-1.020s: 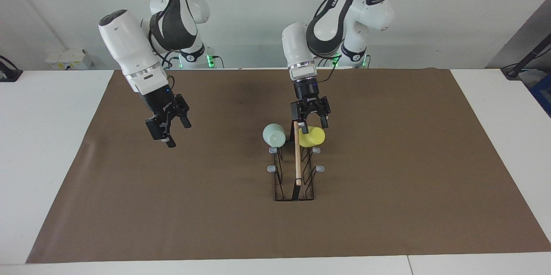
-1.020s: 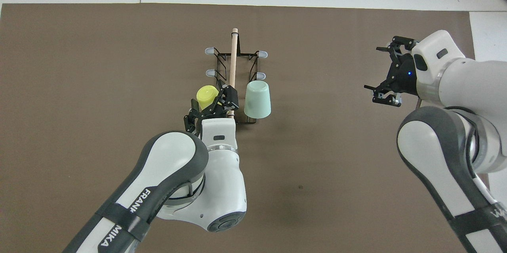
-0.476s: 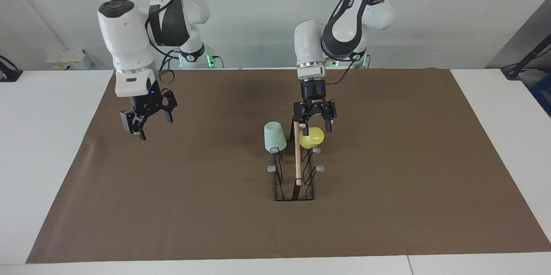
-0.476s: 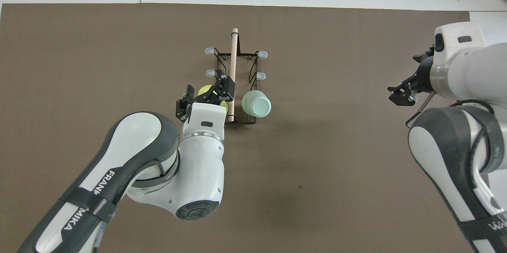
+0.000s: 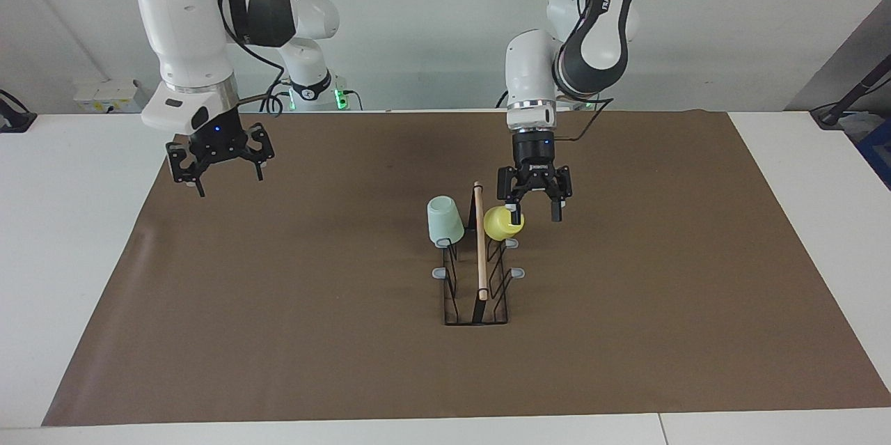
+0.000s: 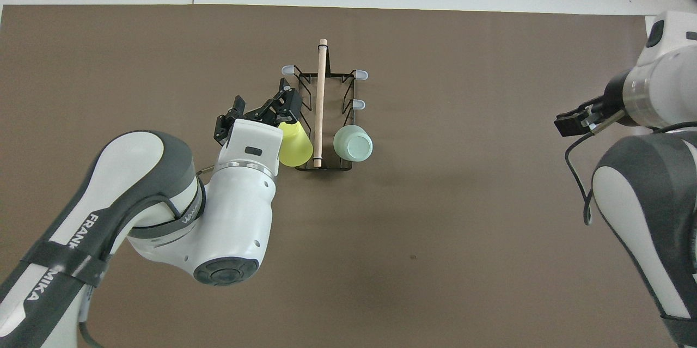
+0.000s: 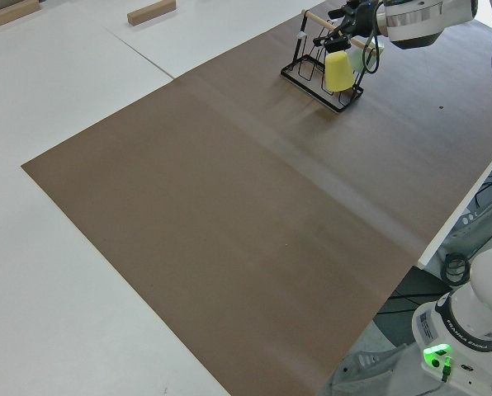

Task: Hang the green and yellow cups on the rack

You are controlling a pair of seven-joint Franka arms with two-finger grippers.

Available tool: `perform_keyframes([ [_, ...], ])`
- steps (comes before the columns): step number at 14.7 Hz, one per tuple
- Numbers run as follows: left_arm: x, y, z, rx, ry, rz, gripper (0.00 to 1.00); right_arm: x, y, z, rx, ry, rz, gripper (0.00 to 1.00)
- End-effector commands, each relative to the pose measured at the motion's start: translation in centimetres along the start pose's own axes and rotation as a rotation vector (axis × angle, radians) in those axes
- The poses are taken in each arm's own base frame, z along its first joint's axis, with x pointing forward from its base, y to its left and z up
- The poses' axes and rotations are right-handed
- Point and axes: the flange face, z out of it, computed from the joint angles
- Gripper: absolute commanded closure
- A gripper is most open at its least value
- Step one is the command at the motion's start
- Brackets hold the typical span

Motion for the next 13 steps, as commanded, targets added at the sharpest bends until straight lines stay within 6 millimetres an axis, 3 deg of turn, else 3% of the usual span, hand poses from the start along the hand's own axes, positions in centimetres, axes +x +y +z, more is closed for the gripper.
perform_keyframes([
  [1, 2.1, -0.6, 0.3, -0.024, 0.012, 0.028, 0.0, -0.3, 0.4, -1.6, -0.011, -0.043, 0.155, 0.0],
  [4, 4.6, -0.6, 1.2, -0.02, 0.046, -0.004, 0.0, -0.7, -0.1, -3.9, 0.008, -0.092, 0.337, 0.0],
  [7, 6.7, 0.4, 1.7, -0.007, 0.052, -0.108, 0.0, -1.8, 0.1, -5.3, 0.061, -0.154, 0.475, 0.0],
  [8, 8.3, 0.7, 1.9, 0.03, 0.062, -0.196, 0.0, -2.1, -0.1, -5.6, 0.083, -0.163, 0.517, 0.0],
  [9, 9.3, 0.8, 2.3, 0.101, 0.059, -0.259, 0.0, -2.6, 0.2, -5.2, 0.1, -0.176, 0.564, 0.0],
  [13, 11.9, 0.2, 2.2, 0.161, -0.01, -0.17, 0.0, -3.5, 0.8, -4.5, 0.142, -0.184, 0.601, 0.0],
])
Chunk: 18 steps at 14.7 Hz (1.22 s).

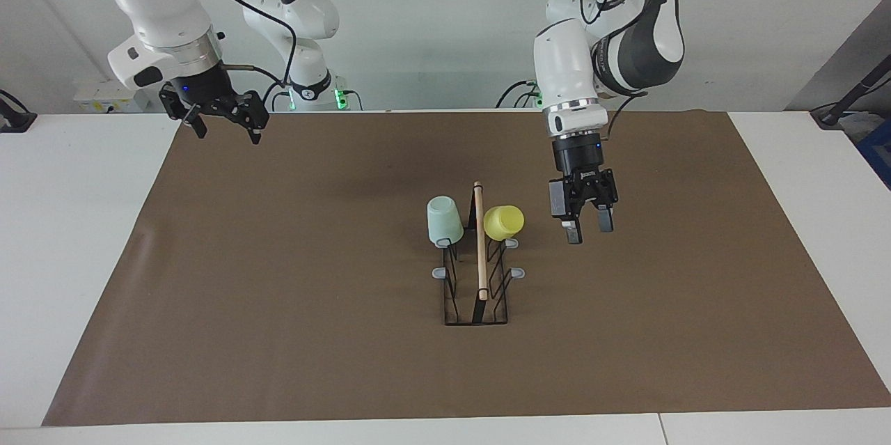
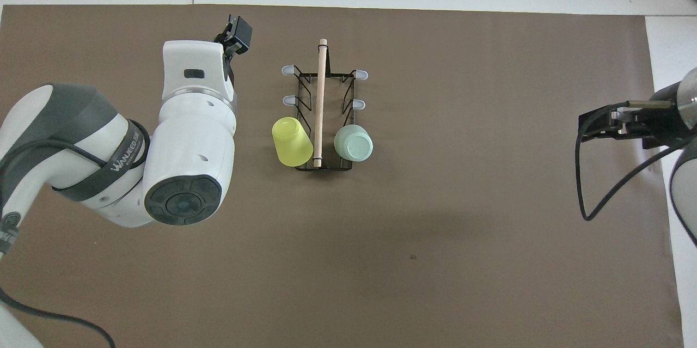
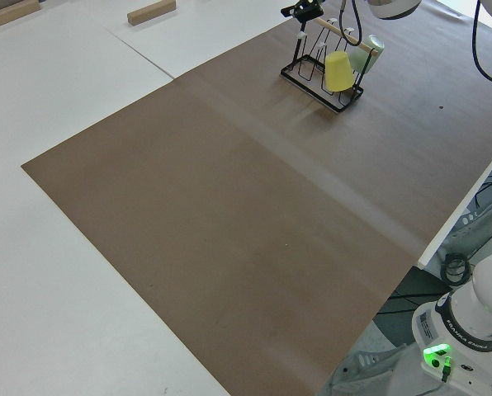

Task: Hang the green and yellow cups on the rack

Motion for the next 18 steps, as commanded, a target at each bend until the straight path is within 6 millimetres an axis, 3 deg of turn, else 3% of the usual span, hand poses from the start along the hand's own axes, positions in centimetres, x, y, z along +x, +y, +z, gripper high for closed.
perform_keyframes([
  [1, 2.4, -0.7, 0.7, 0.036, -0.028, 0.092, 0.0, -0.7, 0.5, 0.2, 0.022, -0.017, 0.029, 0.0],
  [6, 5.1, -2.6, 0.9, 0.047, -0.085, 0.282, 0.0, -0.9, -0.3, 0.2, 0.021, -0.02, 0.017, 0.0],
  [9, 5.7, -3.3, 1.2, 0.055, -0.096, 0.371, 0.0, -0.8, 1.3, 0.1, 0.026, -0.027, 0.041, 0.0],
  [12, 6.6, -4.4, 1.7, 0.084, -0.111, 0.438, 0.0, -1.2, -0.1, -0.1, 0.003, -0.049, 0.008, 0.0],
  [15, 9.1, -6.0, 1.2, 0.111, -0.139, 0.498, 0.0, -0.6, 2.5, 0.3, 0.025, -0.059, -0.007, 0.0],
  [18, 10.9, -7.6, 0.4, 0.129, -0.21, 0.578, 0.0, -1.0, 2.4, 0.4, 0.008, -0.061, -0.022, 0.0],
])
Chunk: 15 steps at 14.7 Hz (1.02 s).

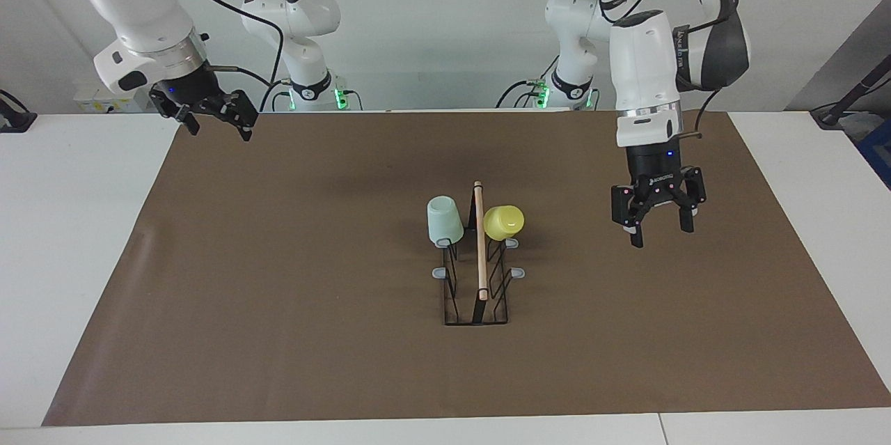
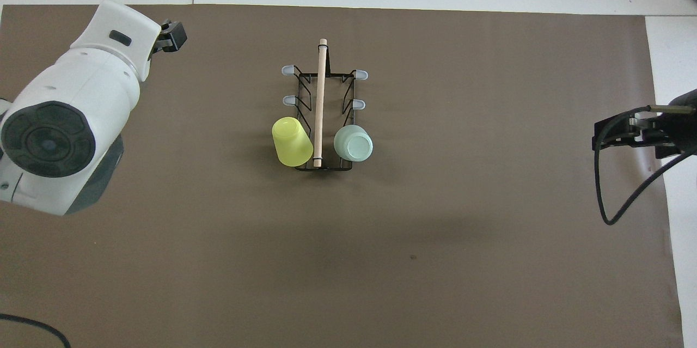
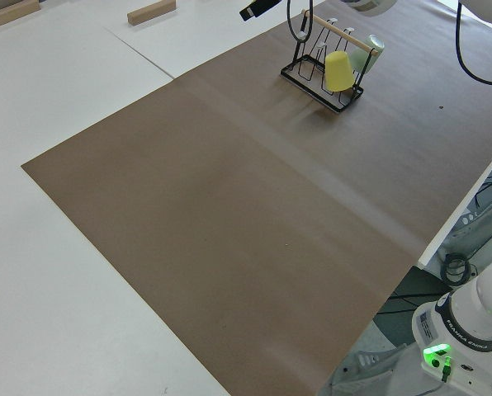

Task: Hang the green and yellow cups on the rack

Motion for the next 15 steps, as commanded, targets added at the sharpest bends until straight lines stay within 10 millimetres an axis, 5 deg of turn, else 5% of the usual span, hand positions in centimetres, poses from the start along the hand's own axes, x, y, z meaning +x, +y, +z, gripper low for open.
perform_keyframes([
  [1, 0.4, -2.1, -1.6, -0.002, -0.084, 0.091, 0.0, -1.1, -0.4, 0.3, -0.003, -0.022, -0.021, 0.0],
  [5, 0.2, -5.1, -2.9, 0.036, -0.214, 0.233, 0.0, -1.7, -1.4, 0.5, -0.058, -0.015, -0.08, 0.0],
  [13, -0.7, -9.8, -3.0, -0.081, -0.409, 0.314, 0.0, -1.8, 1.9, 0.2, 0.006, -0.048, -0.024, 0.0],
  [15, -1.1, -10.0, -3.6, -0.101, -0.451, 0.296, 0.0, -1.9, 1.3, 0.2, 0.035, -0.048, -0.03, 0.0],
])
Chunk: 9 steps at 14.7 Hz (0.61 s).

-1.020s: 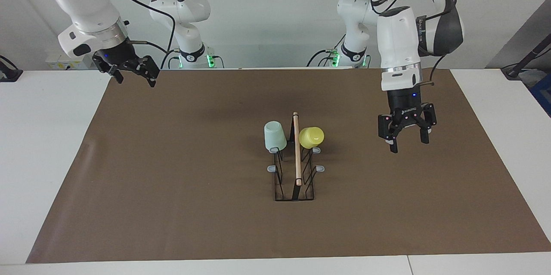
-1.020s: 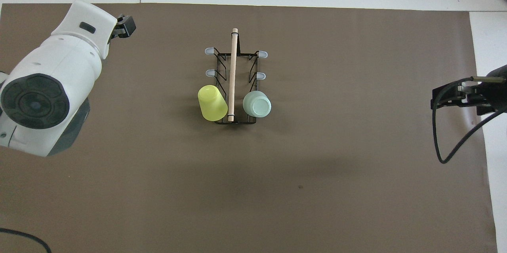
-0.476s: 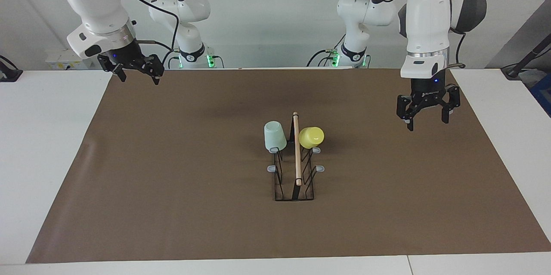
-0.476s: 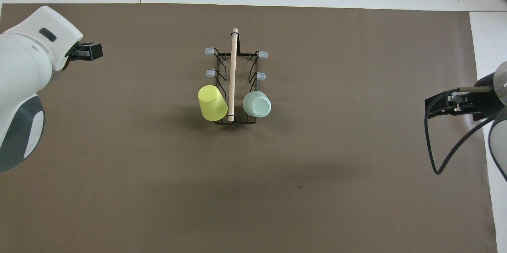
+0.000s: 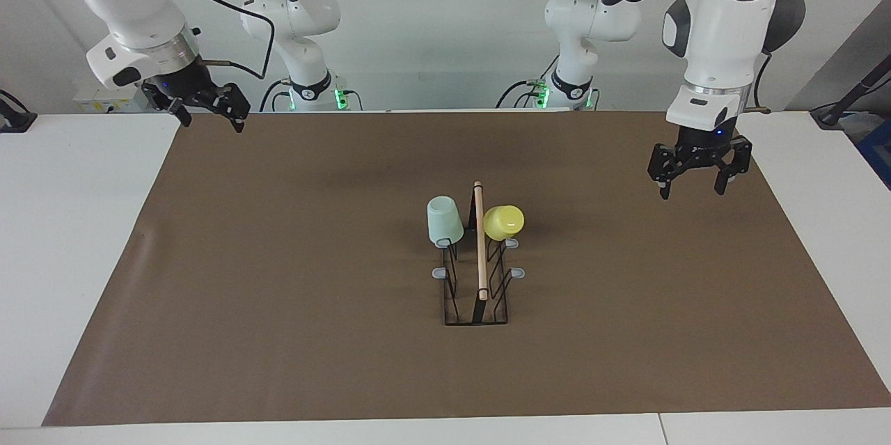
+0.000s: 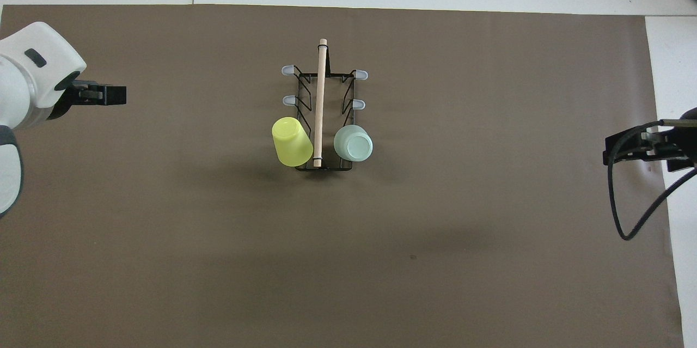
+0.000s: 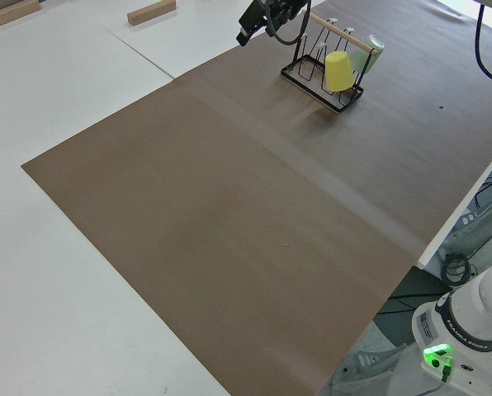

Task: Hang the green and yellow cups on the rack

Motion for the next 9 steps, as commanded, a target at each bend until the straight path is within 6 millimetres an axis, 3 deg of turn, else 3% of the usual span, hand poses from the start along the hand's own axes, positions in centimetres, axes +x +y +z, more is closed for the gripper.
perform_keyframes([
  [1, -1.4, -0.2, -1.3, -0.045, -0.049, 0.009, 0.0, -0.7, -0.3, -0.2, 0.031, -0.001, -0.021, 0.0],
  [4, -2.1, -1.6, -1.1, -0.08, -0.11, -0.023, 0.0, -0.8, -0.2, 0.1, 0.033, -0.006, -0.021, 0.0],
  [7, -2.5, -3.1, -1.5, -0.131, -0.163, 0.063, 0.0, -0.8, -0.5, 0.1, 0.033, -0.006, -0.021, 0.0],
  [9, -2.1, -2.9, -2.5, -0.158, -0.178, 0.085, 0.0, -0.8, 0.0, 0.2, 0.035, -0.009, -0.017, 0.0],
])
